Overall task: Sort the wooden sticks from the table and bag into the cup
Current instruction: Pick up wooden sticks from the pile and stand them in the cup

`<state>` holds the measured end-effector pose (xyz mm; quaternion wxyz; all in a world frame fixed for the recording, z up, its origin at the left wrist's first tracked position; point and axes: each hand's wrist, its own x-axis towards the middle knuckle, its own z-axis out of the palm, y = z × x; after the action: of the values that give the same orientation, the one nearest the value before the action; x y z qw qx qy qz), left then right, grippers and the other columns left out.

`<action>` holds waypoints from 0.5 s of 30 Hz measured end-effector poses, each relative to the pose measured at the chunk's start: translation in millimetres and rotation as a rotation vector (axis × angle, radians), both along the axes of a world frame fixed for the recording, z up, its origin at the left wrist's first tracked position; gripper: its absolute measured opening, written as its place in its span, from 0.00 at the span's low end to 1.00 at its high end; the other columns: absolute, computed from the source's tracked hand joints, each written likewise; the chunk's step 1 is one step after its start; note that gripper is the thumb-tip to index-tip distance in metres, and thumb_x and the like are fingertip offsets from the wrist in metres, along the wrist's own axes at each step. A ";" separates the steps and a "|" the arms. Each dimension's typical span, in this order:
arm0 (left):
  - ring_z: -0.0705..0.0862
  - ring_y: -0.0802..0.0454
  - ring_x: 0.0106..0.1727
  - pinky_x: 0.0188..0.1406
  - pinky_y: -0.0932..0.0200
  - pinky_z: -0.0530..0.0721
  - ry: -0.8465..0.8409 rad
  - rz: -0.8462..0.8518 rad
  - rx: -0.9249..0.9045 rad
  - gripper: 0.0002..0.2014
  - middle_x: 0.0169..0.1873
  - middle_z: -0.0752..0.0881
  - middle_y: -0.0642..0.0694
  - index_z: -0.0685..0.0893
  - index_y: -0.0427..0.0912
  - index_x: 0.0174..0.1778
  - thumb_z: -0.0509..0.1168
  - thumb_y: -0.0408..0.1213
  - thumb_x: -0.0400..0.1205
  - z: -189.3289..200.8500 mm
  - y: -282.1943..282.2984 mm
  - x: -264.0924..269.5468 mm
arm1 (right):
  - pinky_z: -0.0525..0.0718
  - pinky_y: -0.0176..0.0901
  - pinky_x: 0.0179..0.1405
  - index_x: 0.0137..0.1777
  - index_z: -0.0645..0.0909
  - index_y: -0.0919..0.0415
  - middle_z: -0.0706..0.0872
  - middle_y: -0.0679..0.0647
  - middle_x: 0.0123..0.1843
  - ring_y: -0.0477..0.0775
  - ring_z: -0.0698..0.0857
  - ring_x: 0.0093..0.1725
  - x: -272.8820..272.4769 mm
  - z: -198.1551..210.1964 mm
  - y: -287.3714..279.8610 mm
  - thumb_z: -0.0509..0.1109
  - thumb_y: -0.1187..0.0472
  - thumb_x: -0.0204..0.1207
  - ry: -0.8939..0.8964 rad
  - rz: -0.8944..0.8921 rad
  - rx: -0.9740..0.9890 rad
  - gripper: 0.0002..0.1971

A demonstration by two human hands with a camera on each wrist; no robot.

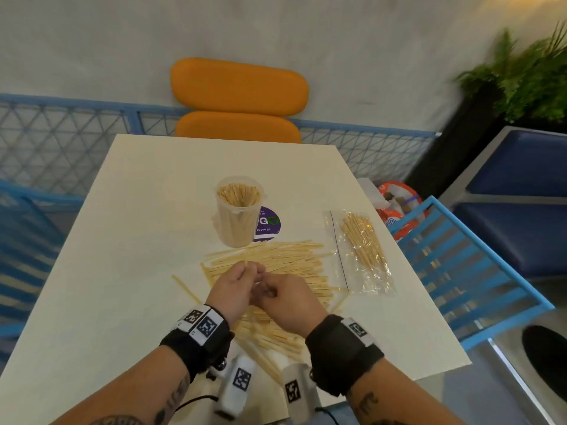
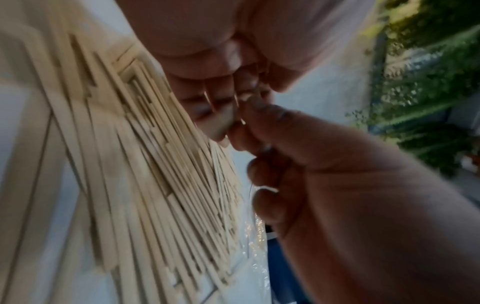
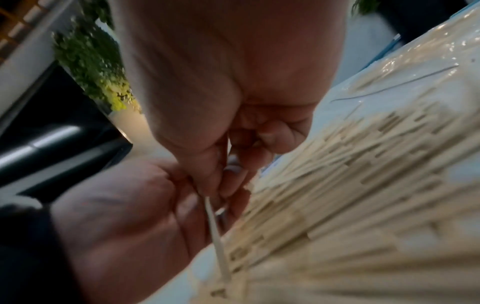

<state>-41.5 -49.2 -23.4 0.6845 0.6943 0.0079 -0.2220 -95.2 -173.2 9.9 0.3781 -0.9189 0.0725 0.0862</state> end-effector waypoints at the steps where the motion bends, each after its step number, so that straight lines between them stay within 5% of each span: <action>1: 0.90 0.49 0.38 0.35 0.55 0.87 0.048 0.037 -0.044 0.14 0.44 0.92 0.41 0.85 0.42 0.48 0.57 0.43 0.91 0.0 1.9 0.2 | 0.85 0.38 0.44 0.42 0.87 0.44 0.83 0.37 0.33 0.36 0.81 0.35 -1.4 -6.6 1.3 0.72 0.55 0.78 -0.004 0.002 -0.010 0.05; 4: 0.91 0.44 0.38 0.37 0.50 0.89 0.196 0.177 -0.180 0.14 0.44 0.92 0.37 0.80 0.37 0.49 0.52 0.39 0.93 -0.5 12.1 4.0 | 0.85 0.44 0.54 0.55 0.89 0.48 0.88 0.43 0.49 0.43 0.84 0.51 0.6 -21.4 -10.6 0.73 0.53 0.77 -0.035 -0.094 -0.166 0.09; 6: 0.90 0.42 0.38 0.40 0.48 0.88 0.231 0.261 -0.209 0.14 0.45 0.91 0.36 0.79 0.38 0.50 0.51 0.40 0.93 -2.2 21.9 8.0 | 0.79 0.49 0.66 0.66 0.85 0.49 0.83 0.48 0.63 0.52 0.77 0.67 7.0 -27.8 -24.4 0.72 0.53 0.78 -0.023 -0.108 -0.324 0.16; 8: 0.88 0.41 0.38 0.43 0.45 0.88 0.255 0.310 -0.229 0.14 0.44 0.91 0.36 0.79 0.38 0.50 0.51 0.40 0.93 -2.9 29.8 10.0 | 0.77 0.52 0.69 0.73 0.79 0.49 0.78 0.50 0.69 0.55 0.71 0.71 15.7 -31.0 -35.2 0.70 0.52 0.80 0.022 -0.073 -0.432 0.21; 15: 0.89 0.41 0.38 0.52 0.40 0.87 0.265 0.323 -0.228 0.14 0.41 0.91 0.38 0.81 0.38 0.52 0.52 0.40 0.93 -4.3 39.7 8.1 | 0.82 0.51 0.55 0.52 0.87 0.51 0.82 0.50 0.54 0.56 0.77 0.60 34.1 -42.8 -38.4 0.61 0.56 0.83 -0.032 0.075 -0.703 0.11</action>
<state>-33.4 -9.4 -27.7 0.7780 0.5671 0.1838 -0.1982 -61.1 -211.7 -32.9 0.0361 -0.9961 0.0580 0.0556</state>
